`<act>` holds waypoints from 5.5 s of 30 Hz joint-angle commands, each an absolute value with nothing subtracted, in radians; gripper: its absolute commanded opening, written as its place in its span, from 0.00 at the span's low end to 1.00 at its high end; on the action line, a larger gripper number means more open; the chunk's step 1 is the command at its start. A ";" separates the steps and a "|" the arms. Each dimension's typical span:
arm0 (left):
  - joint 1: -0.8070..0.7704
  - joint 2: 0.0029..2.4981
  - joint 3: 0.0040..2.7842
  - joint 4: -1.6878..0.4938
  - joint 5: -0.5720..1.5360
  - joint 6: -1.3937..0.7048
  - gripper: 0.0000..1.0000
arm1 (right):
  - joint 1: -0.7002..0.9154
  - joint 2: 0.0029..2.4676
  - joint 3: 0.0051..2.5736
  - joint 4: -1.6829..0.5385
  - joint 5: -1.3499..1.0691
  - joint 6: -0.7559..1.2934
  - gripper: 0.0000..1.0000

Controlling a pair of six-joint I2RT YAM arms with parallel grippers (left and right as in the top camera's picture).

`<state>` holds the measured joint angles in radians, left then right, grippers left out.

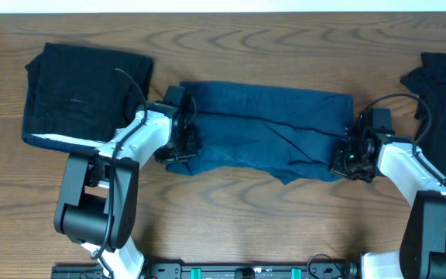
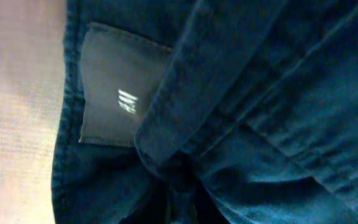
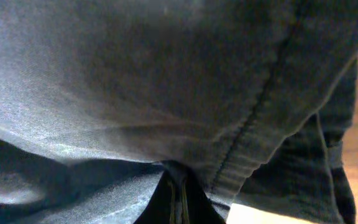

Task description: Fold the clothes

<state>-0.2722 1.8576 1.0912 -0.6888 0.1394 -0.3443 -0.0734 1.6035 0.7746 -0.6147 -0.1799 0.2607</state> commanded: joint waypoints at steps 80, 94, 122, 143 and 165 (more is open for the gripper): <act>-0.273 1.456 0.853 -1.036 0.123 -0.360 0.79 | -0.072 1.283 0.743 -1.140 -0.253 0.473 0.83; -0.274 1.441 1.110 -1.095 0.124 -0.361 0.19 | -0.070 1.288 1.012 -1.257 -0.244 0.324 0.20; -0.274 1.564 0.897 -0.842 0.127 -0.360 0.67 | -0.071 1.290 0.668 -1.020 -0.268 0.406 0.57; -0.274 1.564 0.896 -0.823 0.146 -0.350 0.47 | -0.072 1.290 0.632 -0.979 -0.182 0.432 0.56; -0.274 1.564 0.896 -0.858 0.146 -0.344 0.51 | -0.161 1.290 0.600 -0.979 -0.286 0.441 0.52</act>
<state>-0.2729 1.5555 0.9062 -0.8543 0.1505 -0.3614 -0.1452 1.2877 0.6048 -0.9771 -0.2211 0.4294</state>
